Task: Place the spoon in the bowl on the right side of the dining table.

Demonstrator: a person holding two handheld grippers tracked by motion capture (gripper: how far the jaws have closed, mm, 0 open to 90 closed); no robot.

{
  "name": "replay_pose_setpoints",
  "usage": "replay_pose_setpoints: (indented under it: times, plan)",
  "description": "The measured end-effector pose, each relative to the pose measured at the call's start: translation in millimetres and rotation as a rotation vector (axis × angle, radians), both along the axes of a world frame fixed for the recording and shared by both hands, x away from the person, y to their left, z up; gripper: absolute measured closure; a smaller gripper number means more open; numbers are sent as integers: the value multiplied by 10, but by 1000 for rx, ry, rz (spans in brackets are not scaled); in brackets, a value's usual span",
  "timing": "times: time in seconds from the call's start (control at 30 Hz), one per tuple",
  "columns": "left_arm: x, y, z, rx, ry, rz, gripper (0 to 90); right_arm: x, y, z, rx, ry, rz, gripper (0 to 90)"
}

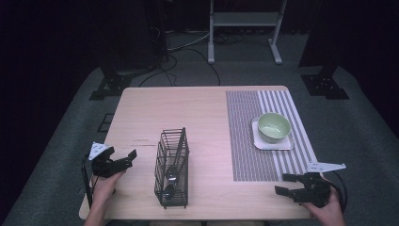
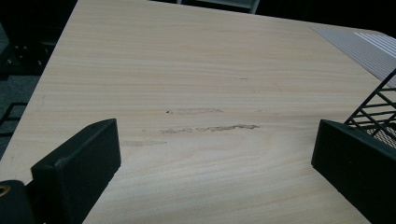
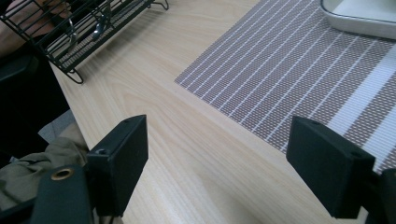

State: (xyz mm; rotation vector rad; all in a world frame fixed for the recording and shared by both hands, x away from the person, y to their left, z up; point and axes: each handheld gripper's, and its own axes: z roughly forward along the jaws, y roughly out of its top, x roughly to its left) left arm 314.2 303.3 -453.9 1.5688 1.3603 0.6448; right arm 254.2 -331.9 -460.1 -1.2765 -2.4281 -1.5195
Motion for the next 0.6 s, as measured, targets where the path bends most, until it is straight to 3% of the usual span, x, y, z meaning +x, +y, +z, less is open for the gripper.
replay_pose_setpoints:
  times: [0.3,0.6]
  plan:
    - [19,-28,1,11,-3,-9,4,36,209,115,8,4,57,195]
    - [34,-41,-21,25,3,-22,4,163,478,240,-21,16,116,195]
